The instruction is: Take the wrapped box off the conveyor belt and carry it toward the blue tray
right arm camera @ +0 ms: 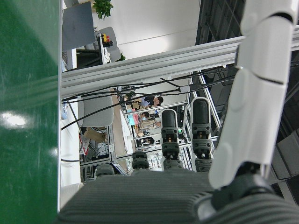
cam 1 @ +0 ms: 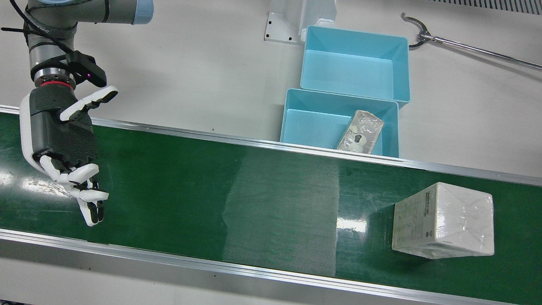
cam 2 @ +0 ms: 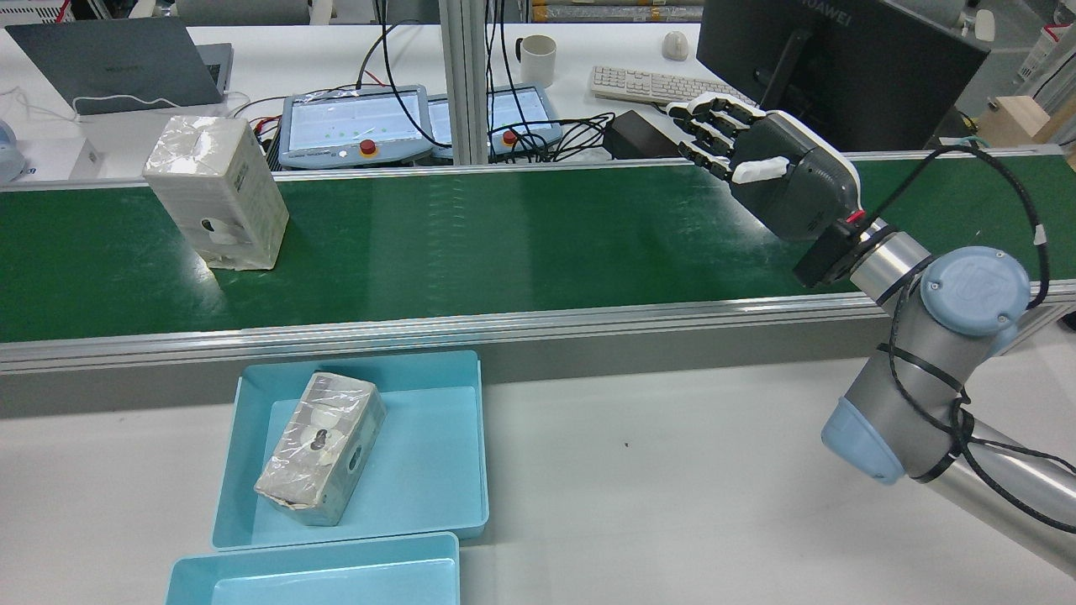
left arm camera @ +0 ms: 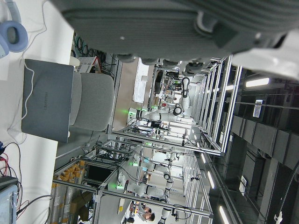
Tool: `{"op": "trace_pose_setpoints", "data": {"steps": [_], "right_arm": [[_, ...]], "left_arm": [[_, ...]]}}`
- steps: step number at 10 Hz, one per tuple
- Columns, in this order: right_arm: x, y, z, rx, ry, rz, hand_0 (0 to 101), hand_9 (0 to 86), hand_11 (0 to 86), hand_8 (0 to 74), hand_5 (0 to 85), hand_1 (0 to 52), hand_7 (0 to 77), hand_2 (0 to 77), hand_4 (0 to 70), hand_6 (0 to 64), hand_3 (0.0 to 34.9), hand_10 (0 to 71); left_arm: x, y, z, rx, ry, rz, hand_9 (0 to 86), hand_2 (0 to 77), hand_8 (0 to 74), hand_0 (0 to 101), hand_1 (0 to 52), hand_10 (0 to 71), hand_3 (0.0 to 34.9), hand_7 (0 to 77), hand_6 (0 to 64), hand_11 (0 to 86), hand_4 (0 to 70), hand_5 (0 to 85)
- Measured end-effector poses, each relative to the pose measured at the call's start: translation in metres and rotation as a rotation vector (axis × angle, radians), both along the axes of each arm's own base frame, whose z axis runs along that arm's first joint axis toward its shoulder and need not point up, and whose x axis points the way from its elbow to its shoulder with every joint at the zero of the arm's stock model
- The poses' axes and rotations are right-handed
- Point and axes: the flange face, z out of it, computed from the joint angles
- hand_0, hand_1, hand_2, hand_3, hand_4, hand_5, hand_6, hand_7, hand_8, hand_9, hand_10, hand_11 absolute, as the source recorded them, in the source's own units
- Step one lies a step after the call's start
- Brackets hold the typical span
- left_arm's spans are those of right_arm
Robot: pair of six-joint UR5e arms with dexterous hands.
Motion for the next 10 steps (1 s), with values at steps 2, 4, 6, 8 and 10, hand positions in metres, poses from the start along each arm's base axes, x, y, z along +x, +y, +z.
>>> {"op": "trace_pose_setpoints", "data": {"steps": [2,4,6,8,10], "right_arm": [[0.0,0.0,-0.001,0.001,-0.002,0.0,46,7.1,1.1,3.3,37.1,8.7,26.2,7.6,21.8,6.0,14.8,0.0],[0.0,0.0,0.0,-0.002,-0.003,-0.001,46,7.6,1.1,1.1,37.1,9.8,26.7,8.7,21.8,5.5,16.6,0.0],[-0.005,0.001,0.0,-0.005,-0.003,-0.009,46,7.6,1.1,1.6,37.1,9.3,26.7,9.3,21.8,5.5,16.6,0.0],[-0.01,0.003,0.001,-0.007,-0.003,-0.018,46,7.6,1.1,1.1,37.6,9.3,27.3,9.3,21.8,6.0,16.6,0.0],[-0.013,0.004,0.001,-0.007,0.0,-0.022,46,7.6,1.1,1.6,37.6,9.3,27.8,10.9,22.9,7.6,14.5,0.0]], "left_arm": [[0.0,0.0,0.0,0.0,0.0,0.0,0.0,0.5,0.0,0,0.0,0.5,0.0,0.0,0.5,0.0,0.0,1.1],[0.0,0.0,0.0,0.0,0.0,0.0,0.0,0.5,0.0,0,0.0,0.0,0.0,0.0,0.0,0.0,0.0,1.1],[0.0,0.0,0.0,0.0,0.0,0.0,0.0,1.1,0.0,0,0.0,0.5,0.0,0.0,0.0,0.0,0.0,1.1],[0.0,0.0,0.0,0.0,0.0,0.0,0.0,0.5,0.0,0,0.0,0.5,0.0,0.5,0.5,0.0,0.0,1.1],[0.0,0.0,0.0,0.0,0.0,0.0,0.0,1.1,0.0,0,0.0,0.0,0.0,0.0,0.5,0.0,0.0,1.1]]}}
